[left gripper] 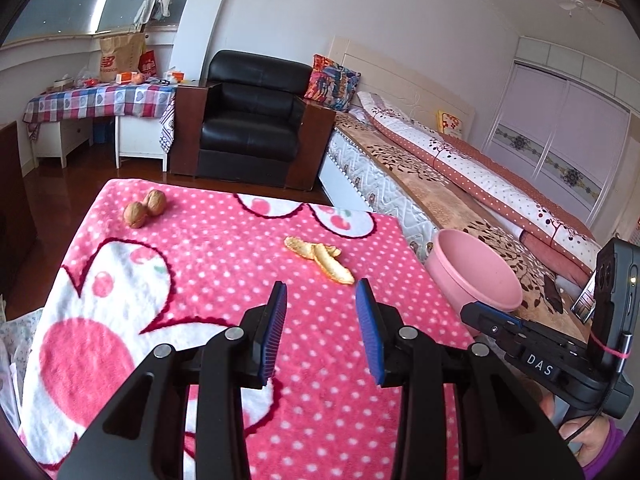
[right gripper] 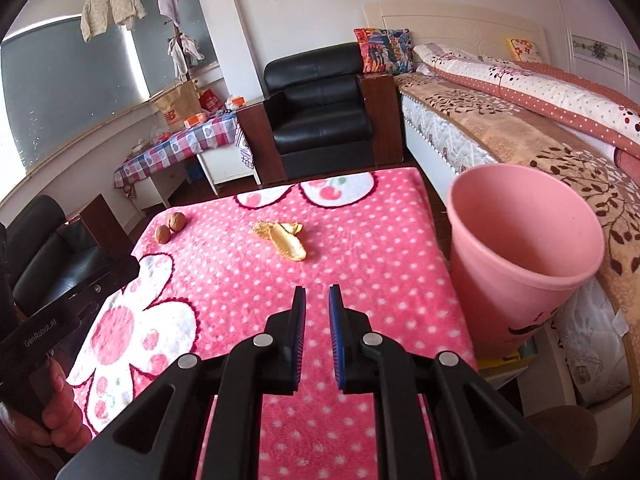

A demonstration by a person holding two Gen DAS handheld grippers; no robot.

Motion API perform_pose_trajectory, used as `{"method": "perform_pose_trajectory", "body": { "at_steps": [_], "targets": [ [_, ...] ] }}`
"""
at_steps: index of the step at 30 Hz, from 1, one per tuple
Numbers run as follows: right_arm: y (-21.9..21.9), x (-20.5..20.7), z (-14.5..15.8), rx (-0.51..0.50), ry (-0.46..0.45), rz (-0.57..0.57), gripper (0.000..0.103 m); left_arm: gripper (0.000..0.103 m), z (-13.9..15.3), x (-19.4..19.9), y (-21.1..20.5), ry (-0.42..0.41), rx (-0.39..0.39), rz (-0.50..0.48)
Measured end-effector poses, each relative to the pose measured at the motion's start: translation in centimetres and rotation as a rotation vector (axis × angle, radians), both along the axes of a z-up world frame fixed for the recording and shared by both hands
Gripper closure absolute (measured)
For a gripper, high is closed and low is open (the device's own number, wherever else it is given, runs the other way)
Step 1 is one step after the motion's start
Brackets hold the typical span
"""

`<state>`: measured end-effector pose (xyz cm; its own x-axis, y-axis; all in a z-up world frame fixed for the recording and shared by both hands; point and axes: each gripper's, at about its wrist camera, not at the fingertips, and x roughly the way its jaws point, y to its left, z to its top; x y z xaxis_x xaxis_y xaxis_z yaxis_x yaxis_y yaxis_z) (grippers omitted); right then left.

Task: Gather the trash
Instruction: 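Move both open grippers back over the table toward the golden peel pieces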

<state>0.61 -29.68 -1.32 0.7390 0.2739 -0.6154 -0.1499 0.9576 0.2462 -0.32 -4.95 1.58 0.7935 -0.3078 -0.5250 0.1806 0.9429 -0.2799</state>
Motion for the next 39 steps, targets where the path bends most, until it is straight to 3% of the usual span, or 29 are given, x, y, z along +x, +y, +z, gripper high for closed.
{"method": "perform_pose_trajectory", "body": {
  "at_steps": [13,15,18,26,39],
  "targets": [
    [3.9,4.3,-2.1,0.006,0.088,0.094,0.092,0.067,-1.5,0.8,3.0,0.034,-0.012,0.068],
    [4.6,4.6,-2.3,-0.004,0.087,0.114,0.085,0.067,-1.9,1.1,3.3,0.044,-0.014,0.07],
    [5.3,5.2,-2.8,-0.014,0.101,0.132,0.082,0.067,-2.4,1.7,3.7,0.065,-0.019,0.069],
    [5.7,7.1,-3.3,-0.01,0.108,0.13,0.074,0.067,-3.1,3.3,4.0,0.093,-0.017,0.059],
    [5.6,11.6,-3.5,-0.01,0.096,0.115,0.074,0.067,-2.4,5.7,4.3,0.094,-0.003,0.087]
  ]
}}
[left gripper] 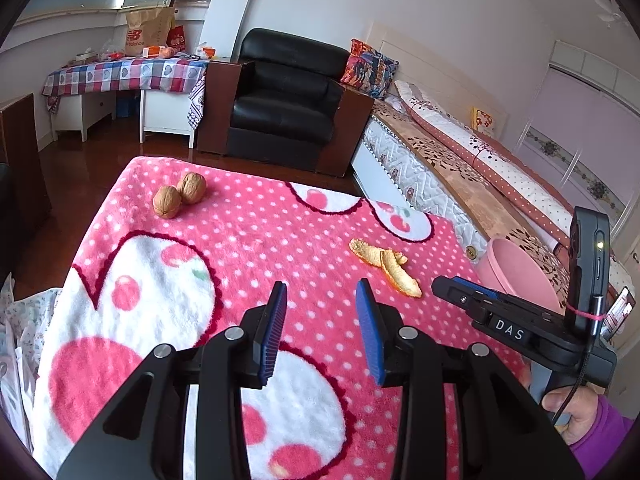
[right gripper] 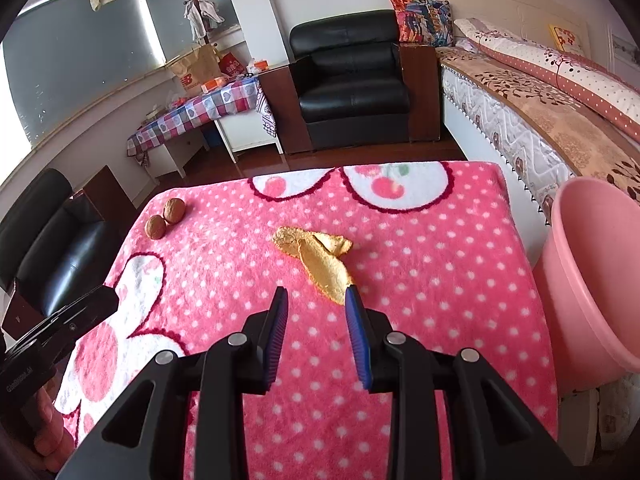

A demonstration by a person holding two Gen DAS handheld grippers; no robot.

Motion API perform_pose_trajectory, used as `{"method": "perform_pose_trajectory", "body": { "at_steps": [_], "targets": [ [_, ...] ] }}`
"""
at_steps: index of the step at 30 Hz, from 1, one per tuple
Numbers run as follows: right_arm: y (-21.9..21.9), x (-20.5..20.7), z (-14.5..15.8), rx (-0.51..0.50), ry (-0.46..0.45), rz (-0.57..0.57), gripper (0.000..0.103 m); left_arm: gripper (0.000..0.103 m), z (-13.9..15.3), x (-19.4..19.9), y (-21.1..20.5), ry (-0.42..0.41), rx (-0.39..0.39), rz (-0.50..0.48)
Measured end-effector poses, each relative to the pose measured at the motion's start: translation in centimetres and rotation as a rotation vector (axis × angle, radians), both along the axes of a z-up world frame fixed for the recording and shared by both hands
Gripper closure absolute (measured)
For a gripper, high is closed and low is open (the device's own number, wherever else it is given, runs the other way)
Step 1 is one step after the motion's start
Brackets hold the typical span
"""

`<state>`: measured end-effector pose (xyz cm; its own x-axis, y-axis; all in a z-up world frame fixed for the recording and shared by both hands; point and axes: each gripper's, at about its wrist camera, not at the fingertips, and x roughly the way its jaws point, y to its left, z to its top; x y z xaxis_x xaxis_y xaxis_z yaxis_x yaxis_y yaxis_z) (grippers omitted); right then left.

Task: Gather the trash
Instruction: 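Move both open grippers back over the table toward the golden peel pieces, then close the right gripper on one golden peel piece while the left grasps another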

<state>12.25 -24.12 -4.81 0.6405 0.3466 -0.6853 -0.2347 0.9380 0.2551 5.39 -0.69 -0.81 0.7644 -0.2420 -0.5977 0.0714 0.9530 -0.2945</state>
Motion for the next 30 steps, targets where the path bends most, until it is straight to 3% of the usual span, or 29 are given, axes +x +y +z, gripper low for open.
{"method": "perform_pose_trajectory", "body": {
  "at_steps": [5,8,16,19,20,21,30],
  "targets": [
    [0.2,1.7,-0.8,-0.019,0.015,0.006,0.074,0.067,0.5,1.6,-0.3,-0.011,0.006,0.005],
    [0.1,2.7,-1.6,-0.022,0.033,0.005,0.068,0.067,0.5,3.3,-0.7,0.007,-0.008,-0.005],
    [0.2,4.6,-3.7,-0.007,0.102,0.016,0.068,0.067,-0.9,8.0,-3.8,0.055,0.01,-0.064],
    [0.3,4.9,-4.3,-0.008,0.115,0.014,0.078,0.067,-1.8,9.5,-4.5,0.074,0.015,-0.069],
    [0.3,4.9,-4.4,-0.008,0.115,0.013,0.091,0.067,-2.1,10.0,-4.7,0.082,0.019,-0.069],
    [0.1,4.9,-4.3,0.002,0.119,0.016,0.096,0.067,-2.4,10.3,-4.9,0.088,0.022,-0.071],
    [-3.5,2.9,-2.8,0.076,0.104,-0.051,0.097,0.067,-5.4,13.1,-6.3,0.16,0.038,-0.074]
  ]
}}
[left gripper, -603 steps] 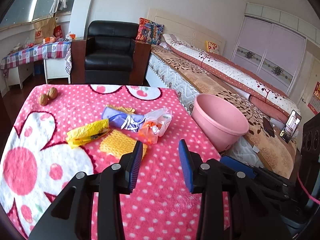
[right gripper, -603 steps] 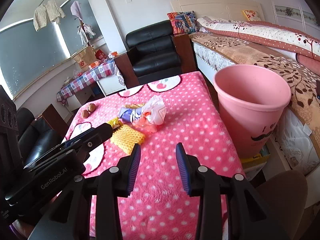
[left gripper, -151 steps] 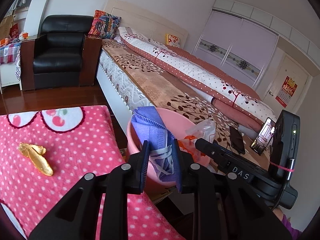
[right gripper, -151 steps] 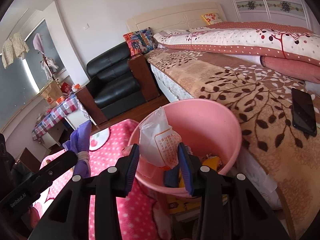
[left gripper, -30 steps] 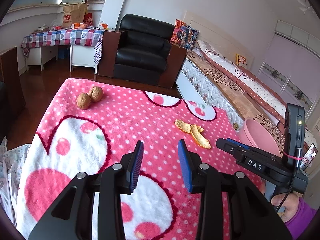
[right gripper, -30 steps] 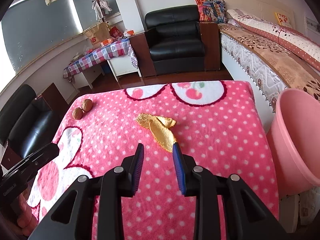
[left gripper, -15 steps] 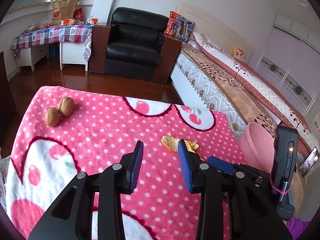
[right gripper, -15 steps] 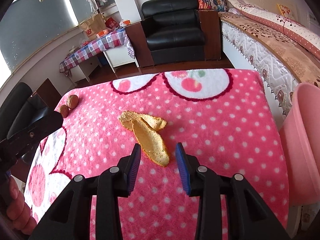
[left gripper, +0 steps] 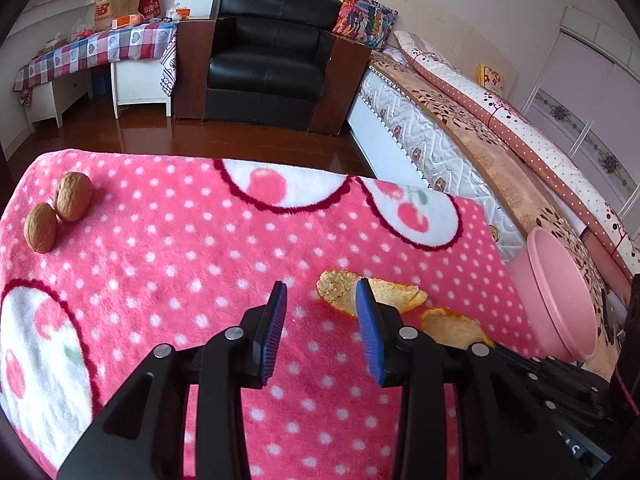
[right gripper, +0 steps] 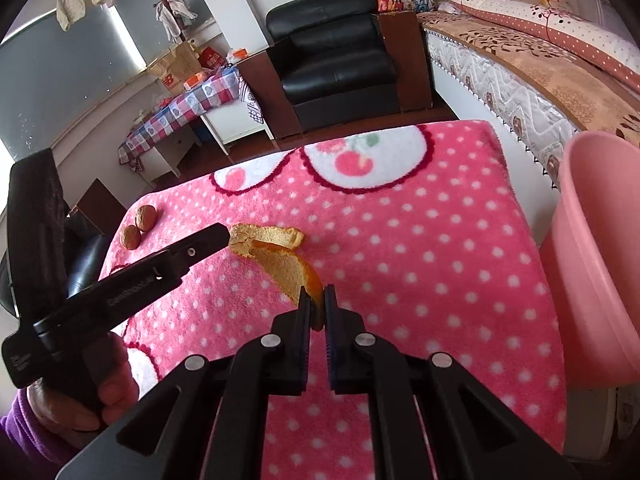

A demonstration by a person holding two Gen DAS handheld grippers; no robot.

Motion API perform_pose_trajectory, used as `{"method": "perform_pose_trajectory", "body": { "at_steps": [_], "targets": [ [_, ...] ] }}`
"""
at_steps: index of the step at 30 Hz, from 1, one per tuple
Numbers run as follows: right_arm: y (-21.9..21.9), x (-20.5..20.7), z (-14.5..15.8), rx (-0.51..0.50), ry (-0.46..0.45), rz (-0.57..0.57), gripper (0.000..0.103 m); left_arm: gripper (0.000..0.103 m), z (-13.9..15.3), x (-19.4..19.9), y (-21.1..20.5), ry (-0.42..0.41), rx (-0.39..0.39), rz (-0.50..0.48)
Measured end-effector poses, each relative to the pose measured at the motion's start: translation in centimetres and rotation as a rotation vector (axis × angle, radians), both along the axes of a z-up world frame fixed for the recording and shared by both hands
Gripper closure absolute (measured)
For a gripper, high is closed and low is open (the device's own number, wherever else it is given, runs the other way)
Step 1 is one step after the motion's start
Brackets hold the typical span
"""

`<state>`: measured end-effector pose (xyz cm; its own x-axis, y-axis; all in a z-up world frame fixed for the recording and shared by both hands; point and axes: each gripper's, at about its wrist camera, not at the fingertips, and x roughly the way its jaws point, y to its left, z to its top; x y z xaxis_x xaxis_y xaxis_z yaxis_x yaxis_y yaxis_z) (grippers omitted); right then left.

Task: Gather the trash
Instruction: 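Close the right gripper on one golden peel piece while the left grasps another, then carry both peel pieces over the pink bucket with both grippers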

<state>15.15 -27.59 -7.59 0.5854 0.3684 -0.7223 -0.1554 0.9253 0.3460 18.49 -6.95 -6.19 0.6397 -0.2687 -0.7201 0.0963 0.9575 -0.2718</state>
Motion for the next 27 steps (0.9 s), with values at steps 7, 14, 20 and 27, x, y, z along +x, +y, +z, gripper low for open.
{"method": "perform_pose_trajectory", "body": {
  "at_steps": [7,14,20,27],
  "targets": [
    [-1.5,-1.2,0.3,0.002,-0.003,-0.042,0.097,0.067,-0.5,0.8,-2.0,-0.012,0.03,0.002],
    [-2.0,-2.7,0.9,-0.009,-0.016,-0.065,0.097,0.097,-0.2,0.0,-2.1,-0.031,0.025,0.015],
    [-2.2,-3.9,2.1,-0.007,-0.045,-0.074,0.097,0.101,2.1,-2.9,-1.5,-0.079,0.011,0.002],
    [-2.2,-6.2,2.9,-0.009,-0.065,-0.08,0.097,0.101,4.7,-7.0,-1.1,-0.126,0.007,-0.014]
  ]
}}
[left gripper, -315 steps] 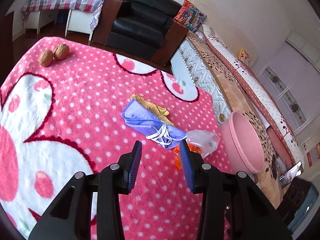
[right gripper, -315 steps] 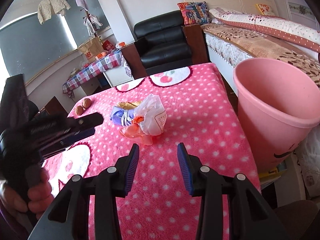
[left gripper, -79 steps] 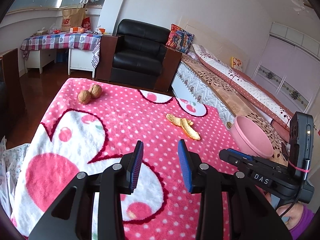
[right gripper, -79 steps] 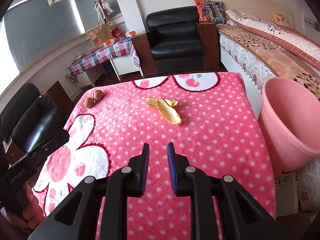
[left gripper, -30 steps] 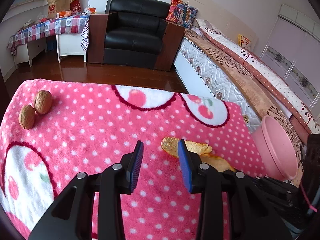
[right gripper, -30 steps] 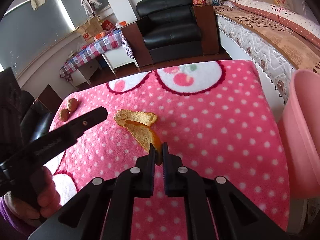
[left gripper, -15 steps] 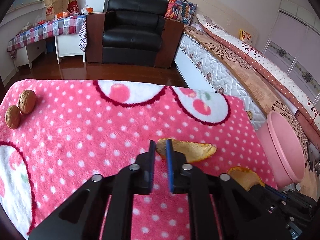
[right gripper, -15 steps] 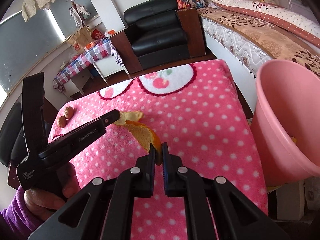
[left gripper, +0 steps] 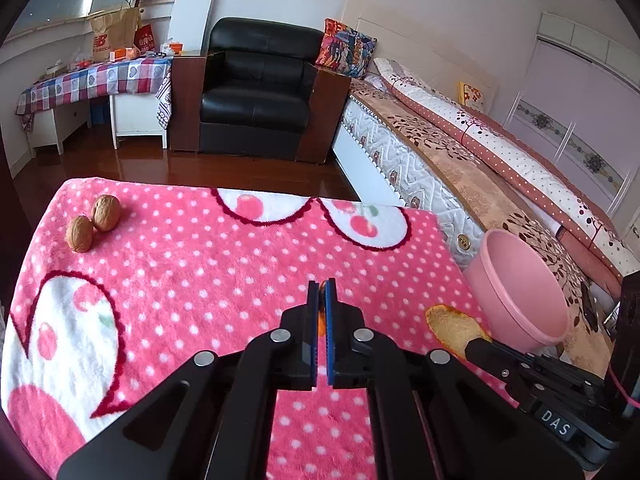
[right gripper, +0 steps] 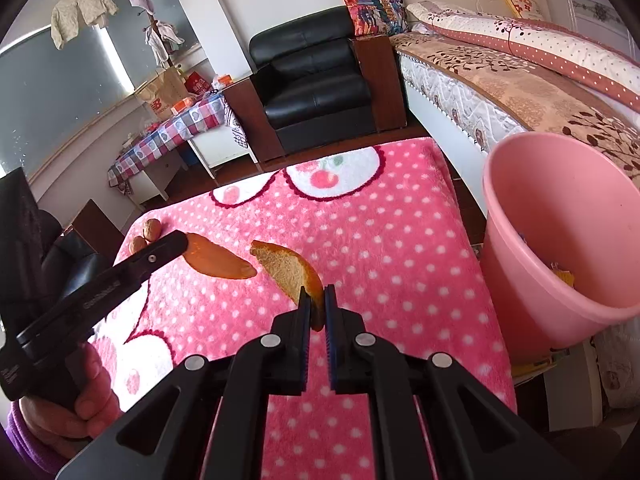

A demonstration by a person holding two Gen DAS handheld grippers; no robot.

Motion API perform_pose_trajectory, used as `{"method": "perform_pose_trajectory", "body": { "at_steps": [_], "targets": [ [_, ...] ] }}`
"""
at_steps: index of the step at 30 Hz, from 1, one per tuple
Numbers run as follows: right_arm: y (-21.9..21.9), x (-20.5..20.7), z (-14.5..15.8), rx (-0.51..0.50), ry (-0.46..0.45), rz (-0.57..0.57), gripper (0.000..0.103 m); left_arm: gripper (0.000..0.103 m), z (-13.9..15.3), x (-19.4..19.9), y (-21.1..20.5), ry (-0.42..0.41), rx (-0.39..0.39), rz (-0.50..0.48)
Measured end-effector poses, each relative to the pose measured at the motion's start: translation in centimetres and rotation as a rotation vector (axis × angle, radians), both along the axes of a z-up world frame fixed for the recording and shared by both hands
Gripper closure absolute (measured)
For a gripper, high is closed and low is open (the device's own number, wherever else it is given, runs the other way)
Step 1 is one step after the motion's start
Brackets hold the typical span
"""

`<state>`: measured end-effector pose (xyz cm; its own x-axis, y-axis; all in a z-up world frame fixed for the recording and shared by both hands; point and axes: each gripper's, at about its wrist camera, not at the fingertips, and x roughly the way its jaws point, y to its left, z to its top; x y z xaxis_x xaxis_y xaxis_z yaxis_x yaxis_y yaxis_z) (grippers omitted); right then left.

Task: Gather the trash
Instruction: 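Carry both peel pieces over the pink bucket with both grippers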

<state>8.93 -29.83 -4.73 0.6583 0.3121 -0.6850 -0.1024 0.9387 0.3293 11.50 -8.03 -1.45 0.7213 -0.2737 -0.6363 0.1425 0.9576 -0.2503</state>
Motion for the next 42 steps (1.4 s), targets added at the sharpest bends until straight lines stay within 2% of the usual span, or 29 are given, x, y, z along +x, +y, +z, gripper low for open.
{"method": "perform_pose_trajectory", "body": {
  "at_steps": [10,21,30,42],
  "targets": [
    [-1.4,-3.3,0.5,-0.004,-0.019,-0.011,0.097,0.101,1.6,-4.0,-1.5,-0.024,-0.025,-0.051],
    [-3.8,-5.3,1.1,0.004,-0.049,-0.052,0.097,0.101,3.4,-6.1,-4.8,-0.063,-0.019,-0.132],
    [-7.4,-5.7,2.0,0.018,-0.078,-0.125,0.097,0.101,4.8,-5.8,-8.1,-0.091,-0.021,-0.193],
    [-15.4,-5.0,3.5,-0.028,-0.126,-0.304,0.097,0.101,6.4,-3.5,-15.4,-0.123,-0.039,-0.325]
  ]
}}
